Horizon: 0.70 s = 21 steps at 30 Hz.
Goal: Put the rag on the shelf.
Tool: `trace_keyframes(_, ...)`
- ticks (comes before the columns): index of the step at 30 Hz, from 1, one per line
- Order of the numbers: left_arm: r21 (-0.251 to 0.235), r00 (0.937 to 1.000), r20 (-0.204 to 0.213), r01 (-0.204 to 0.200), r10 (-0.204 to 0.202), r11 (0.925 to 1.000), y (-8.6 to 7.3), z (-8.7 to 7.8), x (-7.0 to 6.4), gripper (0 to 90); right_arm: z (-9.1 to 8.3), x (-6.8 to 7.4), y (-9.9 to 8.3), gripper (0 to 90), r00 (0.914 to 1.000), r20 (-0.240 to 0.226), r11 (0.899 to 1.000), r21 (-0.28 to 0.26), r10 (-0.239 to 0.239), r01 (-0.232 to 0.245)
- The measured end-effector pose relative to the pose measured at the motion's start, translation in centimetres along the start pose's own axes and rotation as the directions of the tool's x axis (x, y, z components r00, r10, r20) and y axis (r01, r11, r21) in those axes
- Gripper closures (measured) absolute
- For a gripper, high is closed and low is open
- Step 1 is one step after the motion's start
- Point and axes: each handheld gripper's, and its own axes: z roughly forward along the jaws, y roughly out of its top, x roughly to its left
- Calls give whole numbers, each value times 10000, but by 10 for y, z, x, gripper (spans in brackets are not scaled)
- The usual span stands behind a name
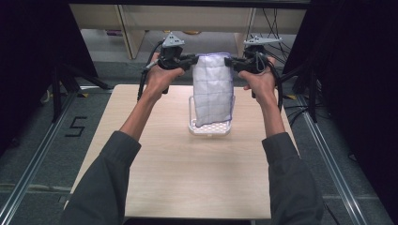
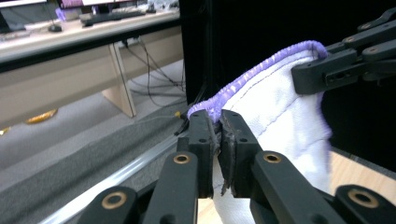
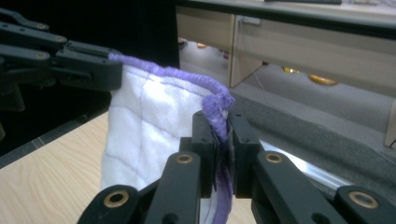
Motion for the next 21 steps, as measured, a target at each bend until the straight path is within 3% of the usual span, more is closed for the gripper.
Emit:
trace_keyframes(3,72,9988,-106,471,-470,9989,-9,12,6,827,13,-8,-6,835,9989,35,9988,171,460,-461)
trace_keyframes(6,294,9988,-261,420,-412,9987,-17,21,8,822,23,-16,-11,832,9983,8,9977,345,577,-576)
trace_keyframes(7,324,9987,-276,435,-427,9985,-19,24,9,819,25,-17,-13,832,9958,52,9946,489,909,-910)
trace_keyframes(9,361,9975,-331,644,-632,9973,-23,28,11,816,32,-23,-17,831,9957,90,9944,507,919,-923)
trace_keyframes(16,820,9975,-413,602,-570,9948,-31,39,15,811,42,-31,-26,821,9920,203,9860,1093,1248,-1263)
trace_keyframes(17,878,9971,-443,653,-616,9940,-33,40,15,810,43,-33,-27,820,9936,167,9874,1111,1118,-1129)
trace_keyframes(21,858,9943,-482,992,-953,9914,-38,42,17,808,49,-33,-33,802,9916,307,9771,1692,1255,-1289)
